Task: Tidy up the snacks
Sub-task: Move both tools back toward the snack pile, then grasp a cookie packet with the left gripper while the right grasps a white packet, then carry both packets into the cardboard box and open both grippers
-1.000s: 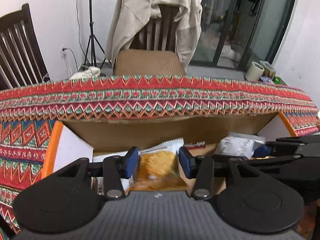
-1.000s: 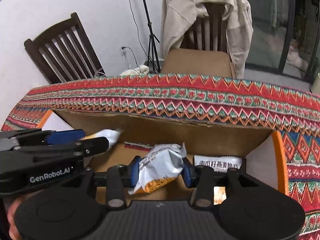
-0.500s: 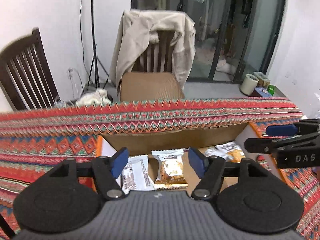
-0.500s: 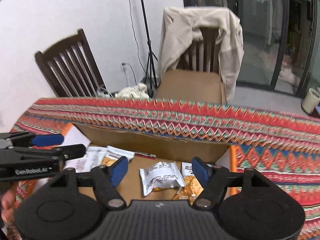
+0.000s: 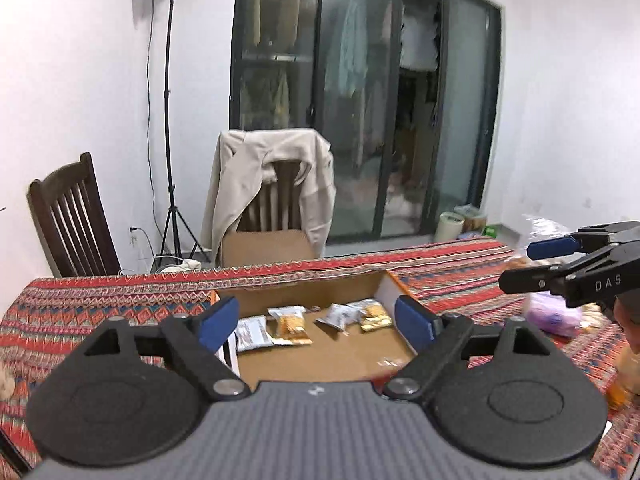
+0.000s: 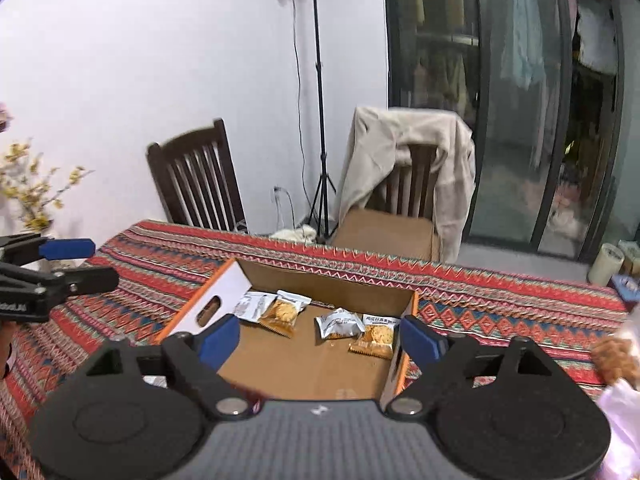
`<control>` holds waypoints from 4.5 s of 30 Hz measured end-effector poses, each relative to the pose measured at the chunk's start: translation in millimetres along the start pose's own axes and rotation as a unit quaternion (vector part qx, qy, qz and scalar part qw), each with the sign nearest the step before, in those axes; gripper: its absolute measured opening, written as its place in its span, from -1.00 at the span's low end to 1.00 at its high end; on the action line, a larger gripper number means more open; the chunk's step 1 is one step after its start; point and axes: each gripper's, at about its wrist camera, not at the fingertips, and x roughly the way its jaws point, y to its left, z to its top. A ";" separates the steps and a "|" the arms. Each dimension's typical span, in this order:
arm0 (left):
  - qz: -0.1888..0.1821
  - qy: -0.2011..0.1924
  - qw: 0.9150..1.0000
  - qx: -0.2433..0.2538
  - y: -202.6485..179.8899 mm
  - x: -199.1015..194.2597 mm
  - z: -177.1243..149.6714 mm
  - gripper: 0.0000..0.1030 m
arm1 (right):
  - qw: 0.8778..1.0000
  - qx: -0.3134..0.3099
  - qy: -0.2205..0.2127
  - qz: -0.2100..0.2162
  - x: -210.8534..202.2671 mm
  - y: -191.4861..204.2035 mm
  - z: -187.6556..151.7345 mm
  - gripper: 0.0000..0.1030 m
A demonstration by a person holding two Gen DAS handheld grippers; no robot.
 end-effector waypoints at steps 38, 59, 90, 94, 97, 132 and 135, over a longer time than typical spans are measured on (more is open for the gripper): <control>0.068 0.008 0.996 -0.054 -8.0 -140.2 -260.8 0.95 | 0.997 -0.011 -0.051 -0.048 -144.7 108.8 -318.7 1.00; 0.019 0.085 0.996 0.015 43.6 -1.6 -239.2 0.53 | 1.000 -0.003 -0.024 0.014 -46.4 126.5 -261.5 0.59; 0.026 0.068 0.995 -0.072 60.3 -27.3 -239.2 -0.16 | 0.996 0.007 0.079 -0.036 102.4 103.9 -216.6 -0.08; 0.025 0.056 0.995 -0.073 47.6 -44.4 -235.6 -0.16 | 0.998 0.013 0.065 -0.022 79.7 106.6 -224.5 -0.10; 0.016 0.046 0.996 -0.075 34.9 -57.4 -233.8 -0.16 | 0.999 0.006 0.050 -0.020 50.2 112.1 -232.7 -0.09; 0.015 0.060 0.996 -0.067 73.4 152.5 -44.2 -0.16 | 0.997 -0.006 -0.051 0.049 55.8 42.4 -51.0 -0.09; 0.037 0.102 0.992 -0.065 84.1 202.9 -45.1 -0.16 | 0.999 -0.011 0.000 0.031 119.3 39.9 -20.8 -0.09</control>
